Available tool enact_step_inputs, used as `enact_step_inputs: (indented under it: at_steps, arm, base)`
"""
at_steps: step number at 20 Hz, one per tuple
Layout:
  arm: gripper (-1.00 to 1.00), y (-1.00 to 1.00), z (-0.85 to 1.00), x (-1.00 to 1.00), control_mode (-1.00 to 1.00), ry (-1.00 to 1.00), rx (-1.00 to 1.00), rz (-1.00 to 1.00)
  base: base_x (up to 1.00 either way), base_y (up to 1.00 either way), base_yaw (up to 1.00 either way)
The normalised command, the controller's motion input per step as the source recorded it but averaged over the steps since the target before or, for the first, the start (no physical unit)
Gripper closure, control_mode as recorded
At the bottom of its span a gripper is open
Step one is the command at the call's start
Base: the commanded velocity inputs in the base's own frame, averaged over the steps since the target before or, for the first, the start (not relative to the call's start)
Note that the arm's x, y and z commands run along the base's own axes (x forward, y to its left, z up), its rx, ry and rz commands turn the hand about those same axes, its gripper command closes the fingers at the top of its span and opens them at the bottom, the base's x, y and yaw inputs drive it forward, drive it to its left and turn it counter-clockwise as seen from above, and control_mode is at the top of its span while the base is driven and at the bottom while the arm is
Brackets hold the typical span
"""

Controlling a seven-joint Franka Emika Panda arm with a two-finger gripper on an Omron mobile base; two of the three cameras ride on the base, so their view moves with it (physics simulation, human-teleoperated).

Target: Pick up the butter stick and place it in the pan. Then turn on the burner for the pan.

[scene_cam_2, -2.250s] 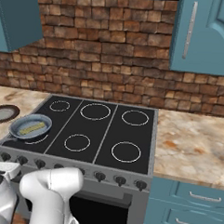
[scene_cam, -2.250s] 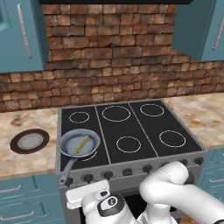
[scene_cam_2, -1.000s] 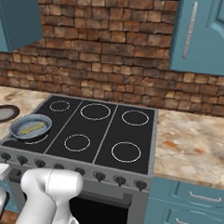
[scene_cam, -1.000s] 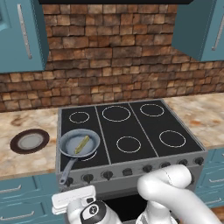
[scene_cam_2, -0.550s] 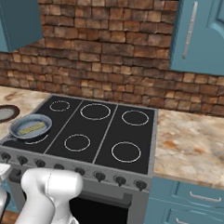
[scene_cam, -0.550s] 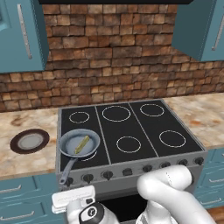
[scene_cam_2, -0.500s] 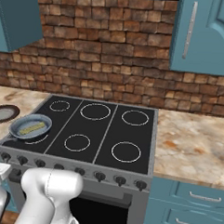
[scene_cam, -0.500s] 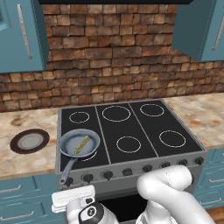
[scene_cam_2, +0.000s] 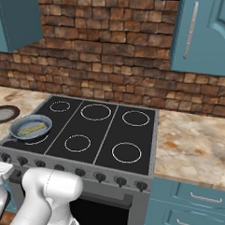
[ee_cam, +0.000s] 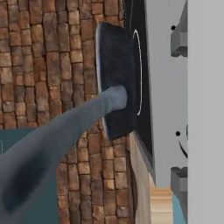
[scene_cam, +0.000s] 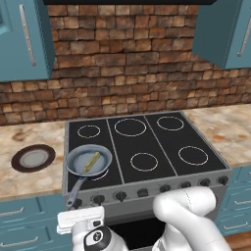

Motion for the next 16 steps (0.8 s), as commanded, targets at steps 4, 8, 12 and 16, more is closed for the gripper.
enact_step_inputs:
  at_steps: [4,8,12,16]
  arm:
    - [-1.0,0.02,-0.31,0.09,-1.0,-0.04,0.0,0.0]
    - [-1.0,0.03,-0.23,0.13,-1.0,-0.04,0.0,0.0]
    - [-1.0,0.02,-0.16,0.13,-1.0,-0.04,0.0,0.0]
    - [-1.0,0.06,-0.14,0.11,-1.0,-0.05,0.0,0.0]
  base:
    - [0.0,0.0,0.0]
    - [0.0,0.0,0.0]
    - [0.0,0.0,0.0]
    - [0.0,0.0,0.0]
